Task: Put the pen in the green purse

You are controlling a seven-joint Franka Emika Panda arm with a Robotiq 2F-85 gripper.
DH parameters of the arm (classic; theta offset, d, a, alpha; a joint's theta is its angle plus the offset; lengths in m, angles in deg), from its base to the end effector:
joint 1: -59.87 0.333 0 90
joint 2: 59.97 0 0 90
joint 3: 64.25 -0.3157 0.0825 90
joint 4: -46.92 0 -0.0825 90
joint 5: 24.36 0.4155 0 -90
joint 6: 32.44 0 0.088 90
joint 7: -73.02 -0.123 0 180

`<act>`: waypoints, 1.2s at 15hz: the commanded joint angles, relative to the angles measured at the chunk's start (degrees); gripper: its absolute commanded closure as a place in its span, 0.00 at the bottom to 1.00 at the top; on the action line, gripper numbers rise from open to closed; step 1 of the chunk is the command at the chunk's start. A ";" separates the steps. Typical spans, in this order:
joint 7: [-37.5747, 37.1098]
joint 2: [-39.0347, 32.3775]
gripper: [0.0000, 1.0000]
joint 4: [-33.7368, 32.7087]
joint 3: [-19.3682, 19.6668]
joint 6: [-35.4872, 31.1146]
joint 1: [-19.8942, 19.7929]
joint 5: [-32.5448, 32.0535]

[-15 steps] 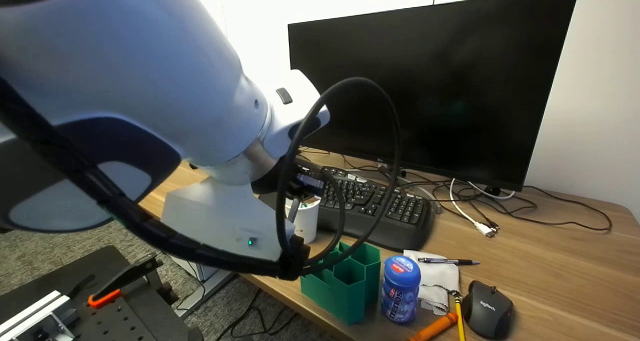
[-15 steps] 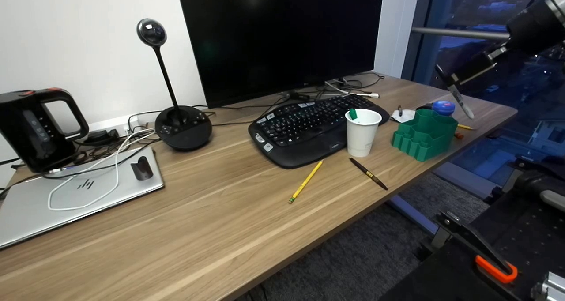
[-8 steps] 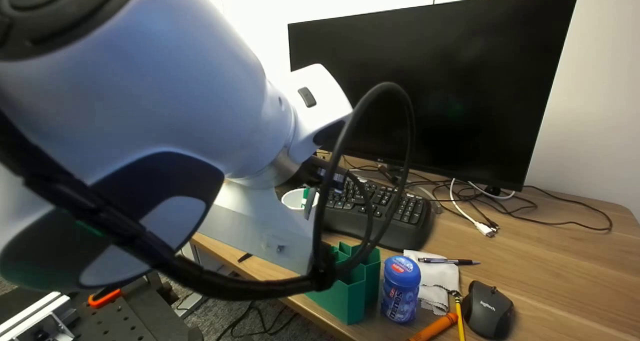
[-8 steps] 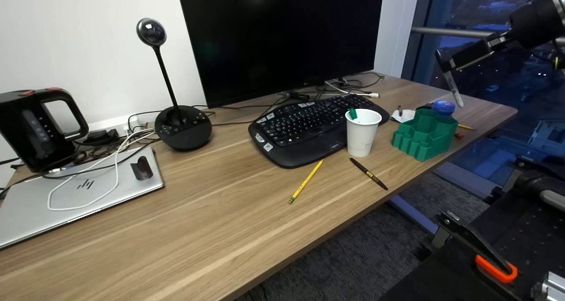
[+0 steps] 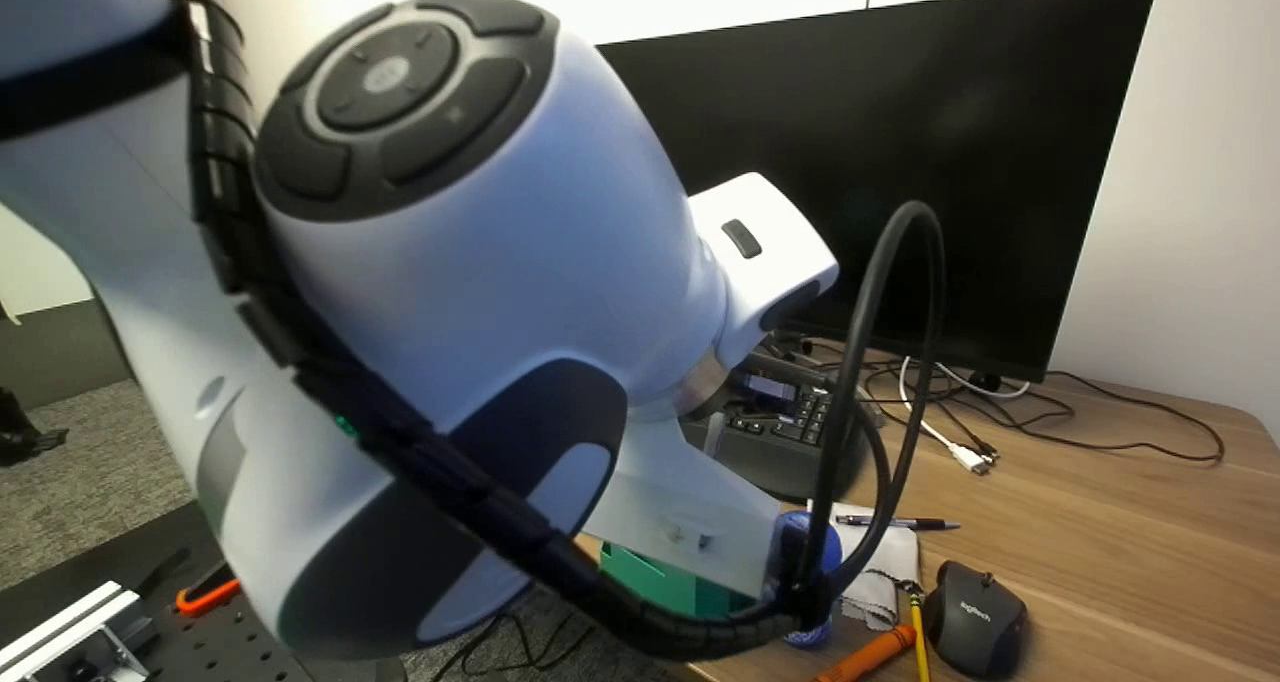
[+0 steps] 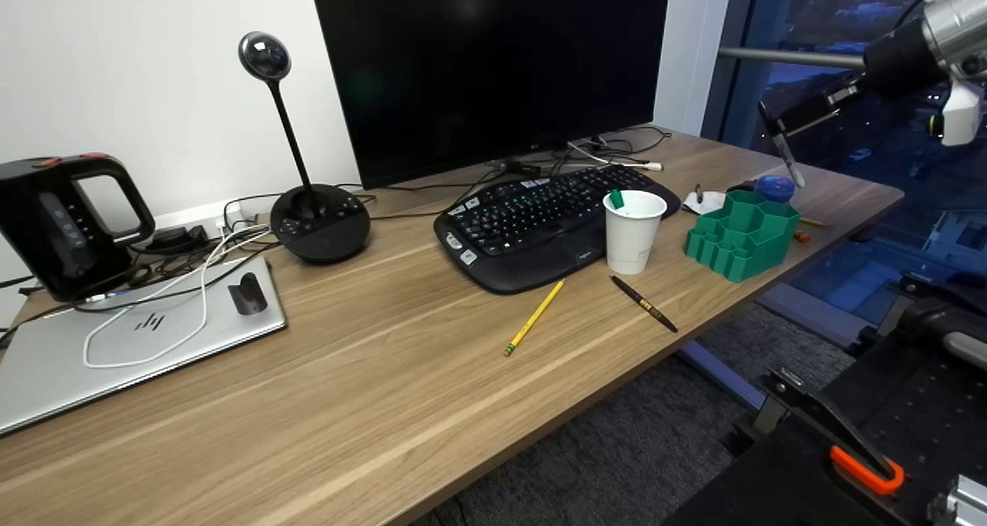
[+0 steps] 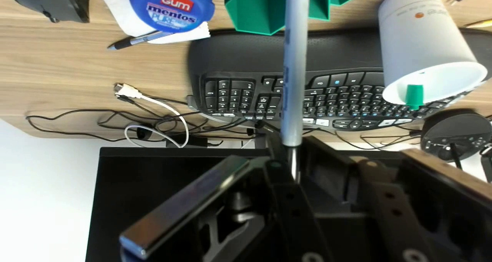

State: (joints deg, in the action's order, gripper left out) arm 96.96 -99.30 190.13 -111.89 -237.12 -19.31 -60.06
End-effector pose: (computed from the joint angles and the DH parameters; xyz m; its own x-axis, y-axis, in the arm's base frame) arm 0.4815 -0.1667 0.1715 0.6194 0.1611 0.7683 0.2489 -0.9685 0.0024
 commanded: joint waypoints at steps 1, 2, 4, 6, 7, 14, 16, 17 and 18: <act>3.67 -2.30 0.95 -1.27 5.24 -11.49 6.79 3.85; 4.47 -2.63 0.95 -1.72 5.85 -11.49 7.88 4.43; 5.46 -3.39 0.95 -2.31 6.94 -11.49 9.86 5.64; 6.04 -4.28 0.95 -2.69 7.69 -11.49 11.32 6.54; 6.63 -5.09 0.95 -2.92 8.09 -11.49 11.91 6.71; 9.65 -9.30 0.95 -4.32 10.71 -11.49 14.77 6.08; 10.38 -10.14 0.95 -4.49 11.23 -11.48 15.04 5.86; 10.64 -10.48 0.95 -4.58 11.26 -11.34 14.94 5.84; 10.80 -10.77 0.95 -4.58 11.22 -11.21 14.82 5.85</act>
State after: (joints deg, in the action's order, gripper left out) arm 105.50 -107.02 185.24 -102.38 -237.16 -6.12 -54.28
